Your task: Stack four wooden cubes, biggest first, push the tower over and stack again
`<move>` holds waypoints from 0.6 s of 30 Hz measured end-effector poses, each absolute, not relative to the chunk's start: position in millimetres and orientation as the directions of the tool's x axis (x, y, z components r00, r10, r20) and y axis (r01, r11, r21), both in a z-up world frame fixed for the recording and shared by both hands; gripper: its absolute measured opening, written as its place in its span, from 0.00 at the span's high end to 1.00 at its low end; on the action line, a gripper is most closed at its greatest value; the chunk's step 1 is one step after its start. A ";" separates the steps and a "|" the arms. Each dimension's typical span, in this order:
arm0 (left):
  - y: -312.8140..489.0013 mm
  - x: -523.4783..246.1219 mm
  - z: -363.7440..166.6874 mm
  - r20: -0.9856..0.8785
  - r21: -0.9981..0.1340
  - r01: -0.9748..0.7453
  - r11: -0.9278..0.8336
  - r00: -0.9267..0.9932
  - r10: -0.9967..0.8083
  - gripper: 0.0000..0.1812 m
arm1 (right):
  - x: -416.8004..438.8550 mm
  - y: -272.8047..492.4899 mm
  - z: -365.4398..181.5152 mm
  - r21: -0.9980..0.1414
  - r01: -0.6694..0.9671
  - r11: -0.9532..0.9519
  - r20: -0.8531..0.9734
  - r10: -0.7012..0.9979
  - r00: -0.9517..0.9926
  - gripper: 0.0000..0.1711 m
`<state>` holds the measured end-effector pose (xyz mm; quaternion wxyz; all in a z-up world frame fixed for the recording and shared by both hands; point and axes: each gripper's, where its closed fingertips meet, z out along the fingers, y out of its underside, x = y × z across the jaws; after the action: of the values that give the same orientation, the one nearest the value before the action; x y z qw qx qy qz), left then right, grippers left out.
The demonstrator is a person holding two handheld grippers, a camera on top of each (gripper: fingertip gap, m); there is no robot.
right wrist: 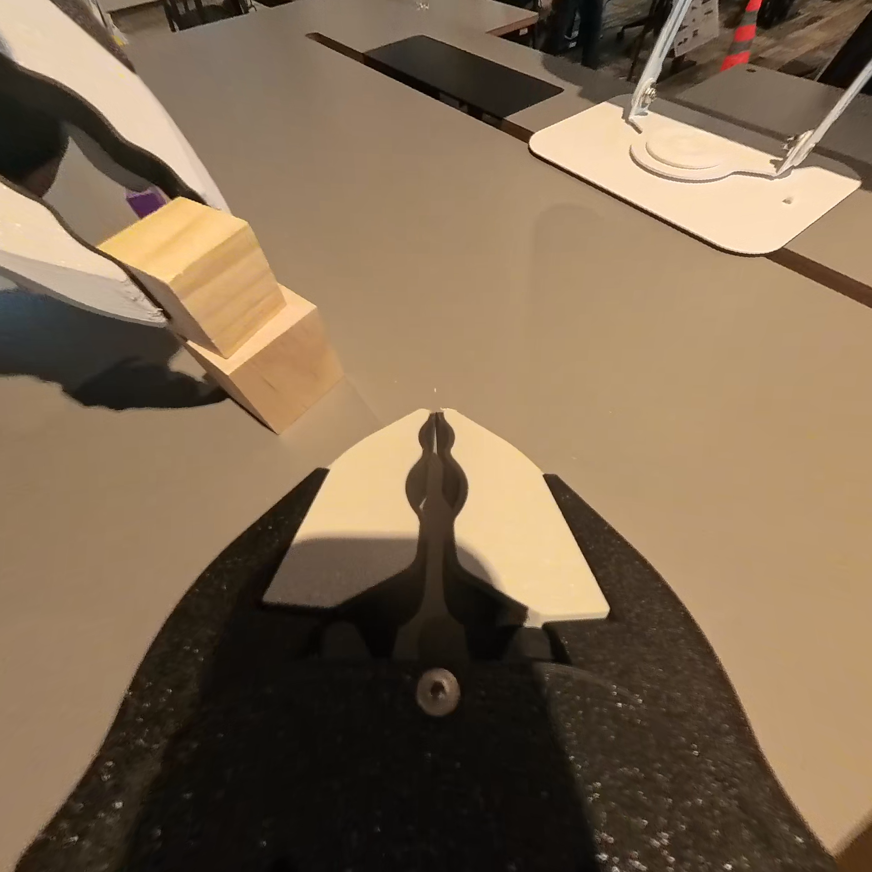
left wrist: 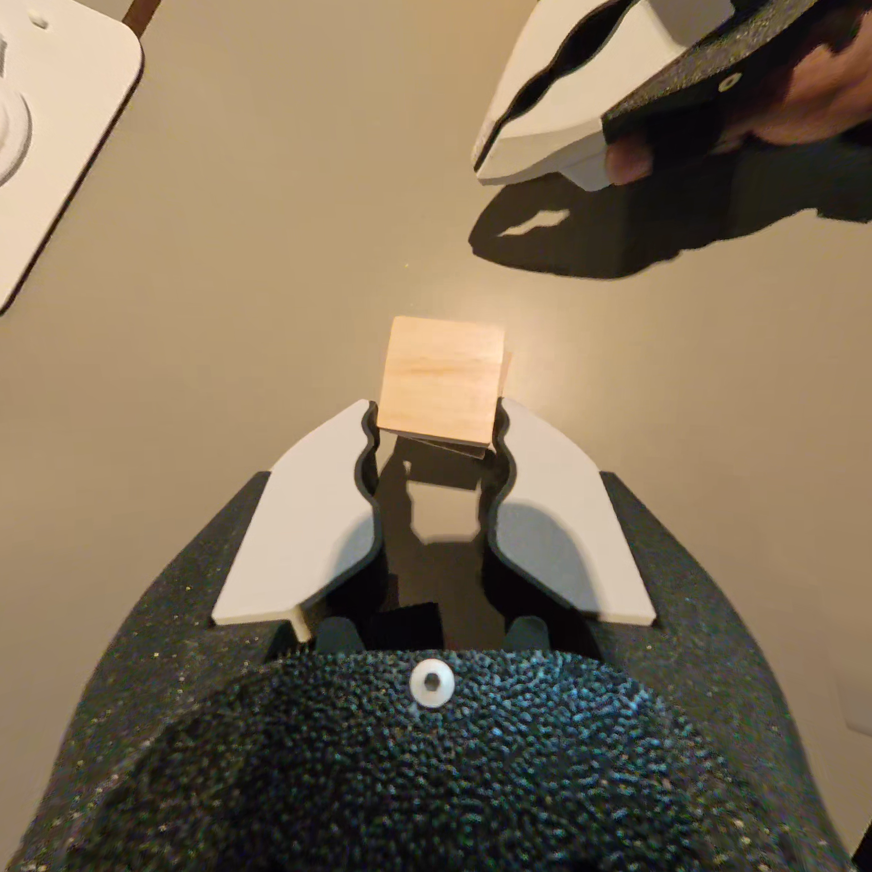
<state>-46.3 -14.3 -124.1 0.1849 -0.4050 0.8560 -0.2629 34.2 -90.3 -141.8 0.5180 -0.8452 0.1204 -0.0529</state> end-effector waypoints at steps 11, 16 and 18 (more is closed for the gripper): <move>-16.4 -41.0 -124.0 -0.089 -0.597 -0.548 0.587 -0.681 -0.726 0.75 | 33.4 -89.5 -142.8 -0.885 -0.166 -0.436 -0.062 -0.244 0.968 1.00; -15.9 -41.4 -124.3 -0.094 -0.584 -0.536 0.610 -0.702 -0.706 0.75 | 33.3 -89.2 -143.2 -0.883 -0.170 -0.437 -0.067 -0.240 0.968 1.00; -16.2 -41.8 -124.4 -0.089 -0.582 -0.535 0.613 -0.707 -0.702 0.75 | 33.2 -89.0 -143.4 -0.883 -0.169 -0.438 -0.067 -0.239 0.969 1.00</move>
<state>-41.8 -16.2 -124.4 0.1560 -0.3496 0.8843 -0.2671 33.2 -89.0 -143.4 0.5160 -0.8474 0.1204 -0.0340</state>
